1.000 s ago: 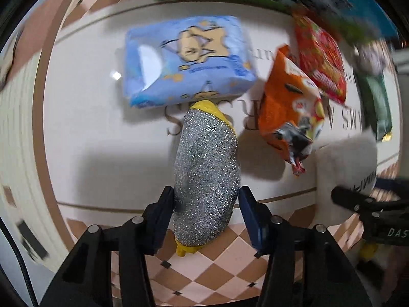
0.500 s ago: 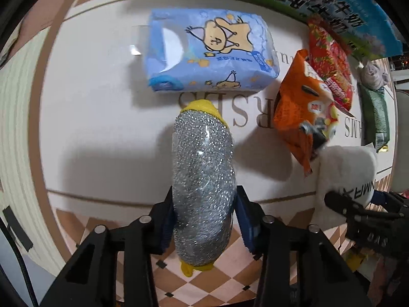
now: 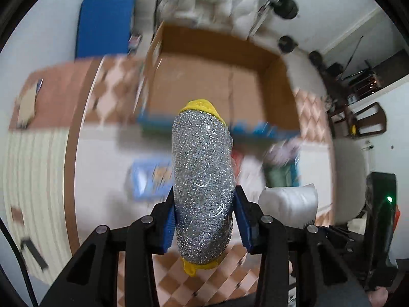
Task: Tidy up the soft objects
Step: 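Lower sponge into box with left gripper while right places white pouch beside it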
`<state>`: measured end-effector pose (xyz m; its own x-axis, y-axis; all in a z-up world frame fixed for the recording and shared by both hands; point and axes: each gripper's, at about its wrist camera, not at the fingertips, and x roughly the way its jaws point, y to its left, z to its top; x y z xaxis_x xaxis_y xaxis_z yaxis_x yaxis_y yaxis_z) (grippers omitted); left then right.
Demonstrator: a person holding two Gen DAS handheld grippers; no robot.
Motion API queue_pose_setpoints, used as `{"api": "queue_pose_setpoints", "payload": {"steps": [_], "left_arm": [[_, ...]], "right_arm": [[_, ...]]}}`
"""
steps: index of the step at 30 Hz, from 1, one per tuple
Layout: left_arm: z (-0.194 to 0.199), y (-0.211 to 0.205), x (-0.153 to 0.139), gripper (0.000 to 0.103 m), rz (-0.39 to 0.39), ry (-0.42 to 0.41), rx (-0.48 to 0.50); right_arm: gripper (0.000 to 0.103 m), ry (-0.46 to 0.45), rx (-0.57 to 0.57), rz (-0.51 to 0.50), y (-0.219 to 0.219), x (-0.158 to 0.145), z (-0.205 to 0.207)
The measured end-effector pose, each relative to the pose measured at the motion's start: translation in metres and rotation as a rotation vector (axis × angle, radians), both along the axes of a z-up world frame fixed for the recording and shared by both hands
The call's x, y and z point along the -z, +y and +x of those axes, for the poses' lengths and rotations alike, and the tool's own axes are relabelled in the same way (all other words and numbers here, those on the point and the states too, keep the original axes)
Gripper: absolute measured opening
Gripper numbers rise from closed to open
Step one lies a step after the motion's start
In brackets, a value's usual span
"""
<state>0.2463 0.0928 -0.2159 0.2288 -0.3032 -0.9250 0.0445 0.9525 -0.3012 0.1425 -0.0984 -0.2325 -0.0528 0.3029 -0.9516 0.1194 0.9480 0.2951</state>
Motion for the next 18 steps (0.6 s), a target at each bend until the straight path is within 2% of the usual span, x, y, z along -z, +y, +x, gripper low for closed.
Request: {"api": "queue_pose_setpoints", "payload": {"steps": [4, 6, 9, 13, 18], "left_arm": [[0.082, -0.016, -0.025, 0.038, -0.023, -0.016, -0.006], [0.120, -0.021, -0.021, 0.038, -0.060, 0.009, 0.001], [0.173, -0.033, -0.002, 0.038, -0.090, 0.055, 0.002], [0.226, -0.046, 0.040, 0.038, -0.059, 0.130, 0.013], [0.259, -0.053, 0.088, 0.038, -0.050, 0.225, 0.003]], "right_arm": [[0.074, -0.115, -0.017, 0.018, -0.019, -0.053, 0.070], [0.074, -0.155, -0.031, -0.014, -0.024, -0.063, 0.111], [0.074, -0.155, -0.035, -0.047, -0.024, -0.043, 0.176], [0.074, -0.096, -0.043, -0.056, -0.022, -0.003, 0.244], [0.074, -0.063, -0.067, -0.103, -0.013, 0.035, 0.304]]}}
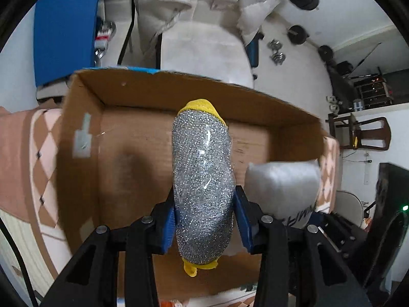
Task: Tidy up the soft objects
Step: 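Lower sponge into box with left gripper while right places white pouch beside it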
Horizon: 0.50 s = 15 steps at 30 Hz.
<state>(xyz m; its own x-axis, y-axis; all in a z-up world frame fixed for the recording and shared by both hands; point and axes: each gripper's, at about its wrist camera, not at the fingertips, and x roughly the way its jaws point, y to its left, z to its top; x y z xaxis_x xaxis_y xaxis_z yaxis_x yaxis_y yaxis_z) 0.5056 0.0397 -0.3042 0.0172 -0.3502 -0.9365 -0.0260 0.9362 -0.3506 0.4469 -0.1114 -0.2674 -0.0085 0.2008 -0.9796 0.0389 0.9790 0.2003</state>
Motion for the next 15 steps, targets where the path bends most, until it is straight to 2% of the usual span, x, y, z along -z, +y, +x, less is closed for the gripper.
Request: {"api": "queue_pose_setpoints", "payload": {"steps": [7, 10, 15], "left_arm": [[0.028, -0.005, 0.051, 0.038, 0.004, 0.098, 0.014], [0.031, -0.010, 0.061, 0.039, 0.005, 0.120, 0.026], [0.032, -0.017, 0.073, 0.040, 0.052, 0.145, 0.061]], "right_arm": [[0.074, 0.042, -0.041, -0.051, 0.002, 0.056, 0.055], [0.074, 0.048, -0.056, -0.055, 0.003, 0.069, 0.066], [0.076, 0.065, -0.076, -0.063, 0.010, 0.082, 0.073]]}}
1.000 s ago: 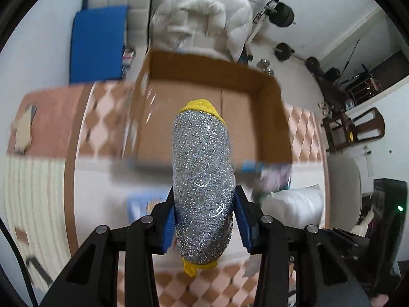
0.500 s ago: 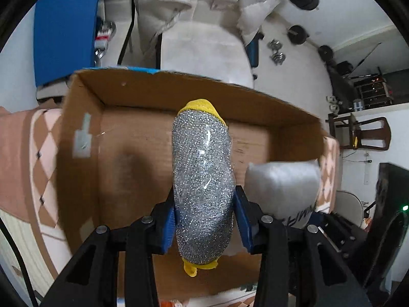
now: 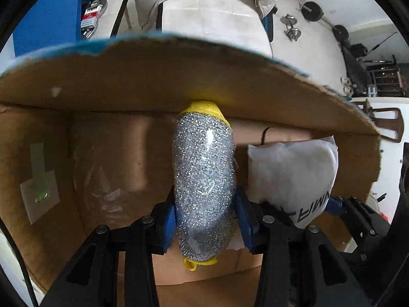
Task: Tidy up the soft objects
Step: 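Lower sponge into box with left gripper while right places white pouch beside it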
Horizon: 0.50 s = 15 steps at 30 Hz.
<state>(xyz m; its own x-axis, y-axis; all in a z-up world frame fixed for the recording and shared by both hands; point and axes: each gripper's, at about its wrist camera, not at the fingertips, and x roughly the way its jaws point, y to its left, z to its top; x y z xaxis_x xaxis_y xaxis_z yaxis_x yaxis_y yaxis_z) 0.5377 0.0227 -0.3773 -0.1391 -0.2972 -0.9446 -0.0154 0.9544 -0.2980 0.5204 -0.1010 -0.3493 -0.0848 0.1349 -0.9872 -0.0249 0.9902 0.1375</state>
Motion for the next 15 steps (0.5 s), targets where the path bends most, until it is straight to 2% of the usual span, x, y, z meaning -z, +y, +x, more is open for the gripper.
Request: {"api": "queue_pose_setpoints", "payload": {"steps": [1, 2, 3, 4, 5, 6, 8, 11, 15], "left_arm": [[-0.001, -0.001, 0.002, 0.042, 0.006, 0.015, 0.002], [-0.002, -0.003, 0.004, 0.054, 0.009, 0.040, 0.006], [-0.003, -0.003, 0.004, 0.057, 0.022, 0.044, 0.009], [-0.005, -0.003, 0.001, 0.071, 0.038, 0.037, 0.012], [-0.006, -0.003, -0.002, 0.079, 0.052, 0.032, 0.014], [-0.007, -0.002, -0.006, 0.082, 0.063, 0.025, 0.018], [-0.011, 0.001, -0.016, 0.095, 0.075, 0.007, 0.016], [-0.018, 0.006, -0.036, 0.097, 0.076, -0.027, -0.008], [-0.038, 0.008, -0.073, 0.097, 0.097, -0.100, -0.012]], "right_arm": [[0.076, 0.005, -0.009, -0.005, 0.001, 0.003, 0.000], [0.078, 0.014, -0.017, -0.005, 0.003, 0.006, 0.001], [0.079, 0.028, -0.023, -0.007, 0.003, 0.010, 0.002], [0.081, 0.044, -0.026, -0.007, 0.003, 0.013, 0.003], [0.083, 0.046, -0.030, -0.012, 0.003, 0.014, 0.003], [0.088, 0.041, -0.033, -0.011, 0.003, 0.011, 0.000], [0.093, 0.021, -0.038, -0.017, 0.000, 0.003, -0.003], [0.103, 0.002, -0.033, -0.006, -0.005, -0.008, -0.007], [0.103, -0.055, -0.035, -0.028, -0.013, -0.032, -0.016]]}}
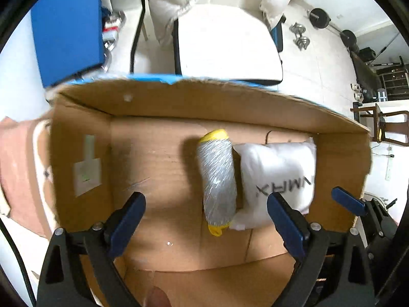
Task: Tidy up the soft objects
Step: 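Lower sponge into box with left gripper while right places white pouch beside it, then grasp blue tissue pack with left gripper while right grasps red snack bag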
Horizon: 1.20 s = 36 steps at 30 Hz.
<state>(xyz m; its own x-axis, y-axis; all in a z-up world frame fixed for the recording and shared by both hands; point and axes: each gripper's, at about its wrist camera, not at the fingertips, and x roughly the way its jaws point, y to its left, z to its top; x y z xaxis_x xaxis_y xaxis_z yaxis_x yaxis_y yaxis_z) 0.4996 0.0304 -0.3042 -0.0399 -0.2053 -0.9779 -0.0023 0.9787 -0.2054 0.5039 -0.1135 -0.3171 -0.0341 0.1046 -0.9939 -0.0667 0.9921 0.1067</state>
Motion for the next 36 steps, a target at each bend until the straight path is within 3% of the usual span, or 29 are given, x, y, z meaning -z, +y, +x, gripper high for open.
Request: {"api": "queue_pose_setpoints", "payload": {"steps": [8, 13, 16, 19, 23, 25, 29, 32, 36], "left_arm": [[-0.053, 0.010, -0.080, 0.098, 0.055, -0.119, 0.000], [-0.115, 0.036, -0.098, 0.098, 0.028, -0.142, -0.089], [-0.150, 0.067, -0.071, 0.098, -0.066, -0.058, -0.208], [-0.185, 0.096, -0.026, 0.098, -0.135, 0.064, -0.365], [-0.218, 0.129, 0.040, 0.098, -0.155, 0.214, -0.603], [-0.221, 0.138, 0.067, 0.098, -0.120, 0.262, -0.667], [-0.216, 0.136, 0.100, 0.098, -0.043, 0.333, -0.680], [-0.216, 0.128, 0.107, 0.098, 0.001, 0.345, -0.625], [-0.224, 0.105, 0.111, 0.098, 0.125, 0.344, -0.346]], "right_arm": [[0.103, -0.111, 0.022, 0.024, -0.006, -0.063, -0.052], [0.103, -0.151, 0.083, 0.023, -0.015, -0.100, -0.109], [0.103, -0.152, 0.139, 0.034, -0.032, -0.108, -0.156], [0.103, -0.146, 0.199, 0.035, -0.046, -0.102, -0.200], [0.103, -0.137, 0.268, 0.036, -0.061, -0.083, -0.245], [0.103, -0.135, 0.313, 0.050, -0.067, -0.072, -0.267], [0.103, -0.168, 0.352, 0.023, -0.070, -0.059, -0.294], [0.103, -0.166, 0.326, -0.014, -0.067, -0.053, -0.303], [0.103, -0.119, 0.285, -0.046, -0.064, -0.040, -0.305]]}}
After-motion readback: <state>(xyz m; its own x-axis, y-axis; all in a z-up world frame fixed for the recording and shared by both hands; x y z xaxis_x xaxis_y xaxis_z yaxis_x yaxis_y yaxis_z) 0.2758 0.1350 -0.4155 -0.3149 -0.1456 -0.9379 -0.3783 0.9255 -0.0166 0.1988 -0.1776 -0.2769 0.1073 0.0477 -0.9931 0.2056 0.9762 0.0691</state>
